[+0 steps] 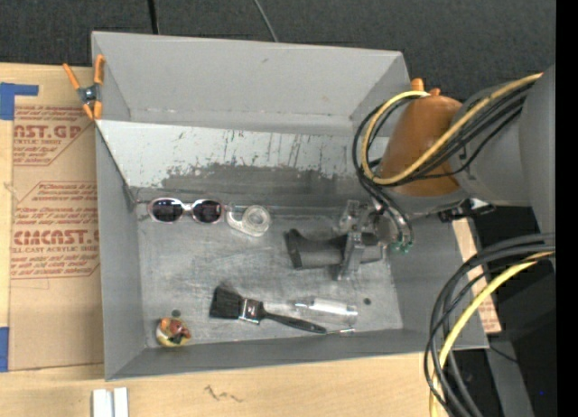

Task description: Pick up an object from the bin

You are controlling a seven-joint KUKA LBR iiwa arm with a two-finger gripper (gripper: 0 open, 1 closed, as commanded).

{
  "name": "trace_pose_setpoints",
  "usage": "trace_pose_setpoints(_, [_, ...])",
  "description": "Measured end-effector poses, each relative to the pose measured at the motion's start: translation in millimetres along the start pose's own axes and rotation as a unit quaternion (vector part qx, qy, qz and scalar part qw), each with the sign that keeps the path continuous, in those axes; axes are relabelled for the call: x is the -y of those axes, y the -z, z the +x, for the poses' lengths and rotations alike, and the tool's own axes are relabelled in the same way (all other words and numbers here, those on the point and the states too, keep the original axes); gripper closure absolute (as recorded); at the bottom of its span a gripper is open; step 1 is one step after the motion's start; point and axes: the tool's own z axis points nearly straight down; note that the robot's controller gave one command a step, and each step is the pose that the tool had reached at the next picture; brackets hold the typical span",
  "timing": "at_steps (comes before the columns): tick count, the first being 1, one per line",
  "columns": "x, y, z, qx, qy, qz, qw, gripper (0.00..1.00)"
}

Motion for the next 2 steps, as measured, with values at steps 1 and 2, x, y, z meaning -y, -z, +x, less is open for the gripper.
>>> trace_pose_setpoints(1, [0.6,0.9,1.2,-0.0031,0.007,0.0,1.0,1.0])
trace_pose_setpoints(2, [0.6,5.3,3.9,-0.0098,0.01,0.0,0.9999,1.0])
